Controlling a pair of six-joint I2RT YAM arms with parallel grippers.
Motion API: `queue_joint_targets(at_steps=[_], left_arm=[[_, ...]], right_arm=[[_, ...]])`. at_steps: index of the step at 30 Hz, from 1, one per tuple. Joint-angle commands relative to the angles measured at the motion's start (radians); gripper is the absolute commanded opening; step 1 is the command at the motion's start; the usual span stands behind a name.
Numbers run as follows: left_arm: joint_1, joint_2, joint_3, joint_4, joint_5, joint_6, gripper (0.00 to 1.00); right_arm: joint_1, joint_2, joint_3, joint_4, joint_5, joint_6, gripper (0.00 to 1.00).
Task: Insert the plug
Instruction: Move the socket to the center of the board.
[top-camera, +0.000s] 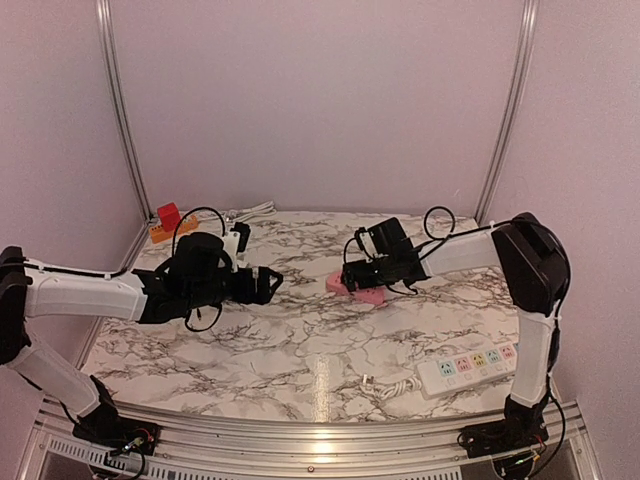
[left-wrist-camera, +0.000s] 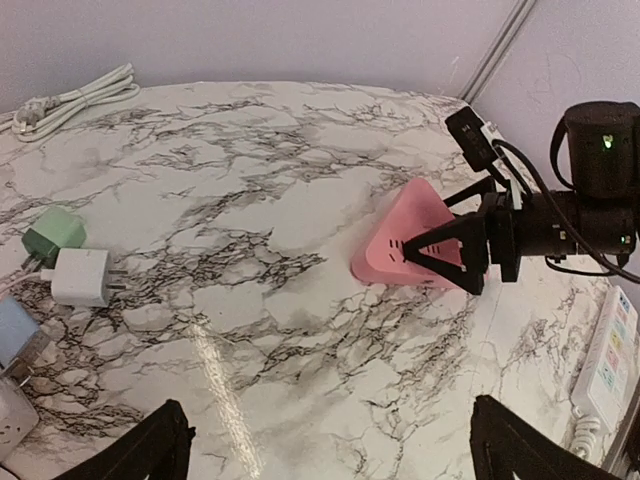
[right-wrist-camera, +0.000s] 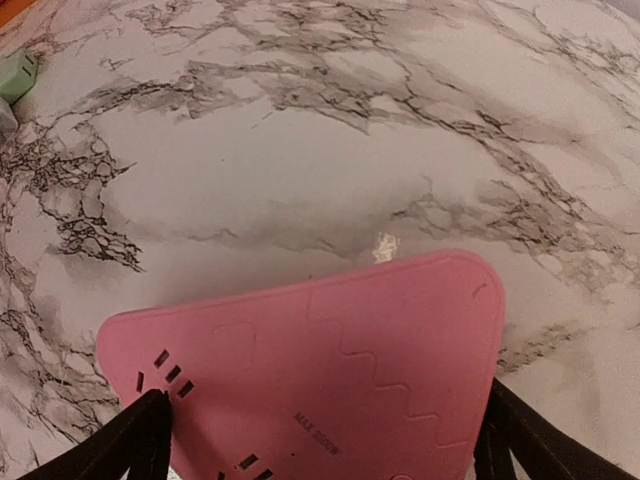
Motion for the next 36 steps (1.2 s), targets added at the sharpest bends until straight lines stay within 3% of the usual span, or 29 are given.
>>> queue_joint_targets(at_steps=[1,7,15,21,28,36], left_arm=[[0.084,-0.074,-0.019,-0.036,-0.096,-0.042,0.99],[0.125,-0.062,0.012,-0.15,-0.205,-0.05,0.99],[0.214,-0.068,-0.046,-0.123,-0.221,-0.074,0.99],[0.256,-0.067,-0.044,-0.116,-0.249,0.0,0.99],[0.326,0.011,-0.002,-0.162,-0.213,-0.093,0.99],[0.334,0.179,0.158,-0.379,-0.338,-0.228,0.99]], right_arm=[[0.064,0.06,0.065,-0.048,-0.095,-0.148,0.96],[0.103,0.126,0.157,-0.091,-0.1,-0.229,0.97],[0.103,0.148,0.225,-0.102,-0.196,-0.372,0.98],[0.105,0.143,0.277,-0.154,-0.145,-0.412,0.98],[0.105,-0.001,0.252,-0.156,-0.093,-0.331,0.98],[0.145,-0.247,0.023,-0.063,-0.05,-0.264,0.98]])
